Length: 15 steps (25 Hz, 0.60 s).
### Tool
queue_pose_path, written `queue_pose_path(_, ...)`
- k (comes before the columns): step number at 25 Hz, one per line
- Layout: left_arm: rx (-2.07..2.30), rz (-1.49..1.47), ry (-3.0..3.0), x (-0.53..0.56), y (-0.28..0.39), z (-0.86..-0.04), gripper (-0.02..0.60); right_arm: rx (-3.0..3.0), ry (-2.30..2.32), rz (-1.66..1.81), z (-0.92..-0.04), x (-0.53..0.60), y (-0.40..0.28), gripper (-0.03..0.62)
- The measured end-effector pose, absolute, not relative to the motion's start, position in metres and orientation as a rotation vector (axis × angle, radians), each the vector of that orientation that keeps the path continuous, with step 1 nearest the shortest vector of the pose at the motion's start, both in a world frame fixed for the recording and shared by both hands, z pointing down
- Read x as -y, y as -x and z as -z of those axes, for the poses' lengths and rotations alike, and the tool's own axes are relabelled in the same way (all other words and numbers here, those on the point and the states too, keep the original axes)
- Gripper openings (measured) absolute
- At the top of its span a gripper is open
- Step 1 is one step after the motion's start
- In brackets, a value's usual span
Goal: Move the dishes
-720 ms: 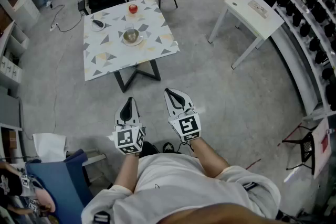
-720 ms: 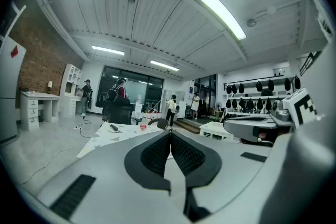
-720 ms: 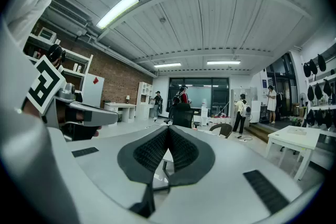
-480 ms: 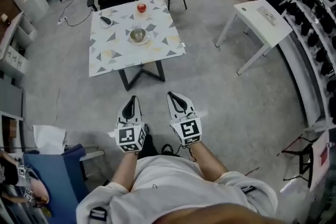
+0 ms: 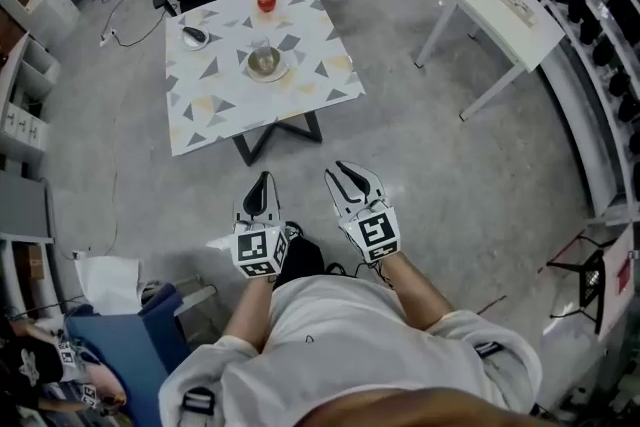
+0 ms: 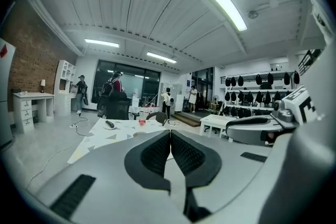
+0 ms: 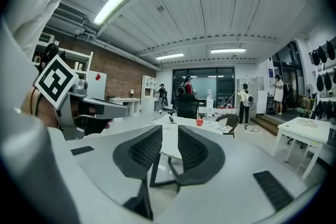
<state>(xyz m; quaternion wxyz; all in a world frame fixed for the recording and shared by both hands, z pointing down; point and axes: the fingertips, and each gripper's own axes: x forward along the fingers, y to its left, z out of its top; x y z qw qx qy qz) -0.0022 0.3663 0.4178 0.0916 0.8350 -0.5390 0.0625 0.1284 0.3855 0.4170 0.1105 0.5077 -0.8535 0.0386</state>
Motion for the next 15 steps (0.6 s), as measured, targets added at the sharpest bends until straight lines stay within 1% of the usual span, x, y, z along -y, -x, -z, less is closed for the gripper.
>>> queue_pose_path(10,1.502,-0.213,-2.547,-0.244,0.042,-0.419,0.021,2.453,-1.517,-0.127,-0.422,-0.278,-0.088,0.108)
queue_pose_path(15,1.463,-0.255,-2.544,-0.206,0.063,-0.431,0.021,2.431,-1.527,-0.173,-0.434,-0.245,-0.072,0.132)
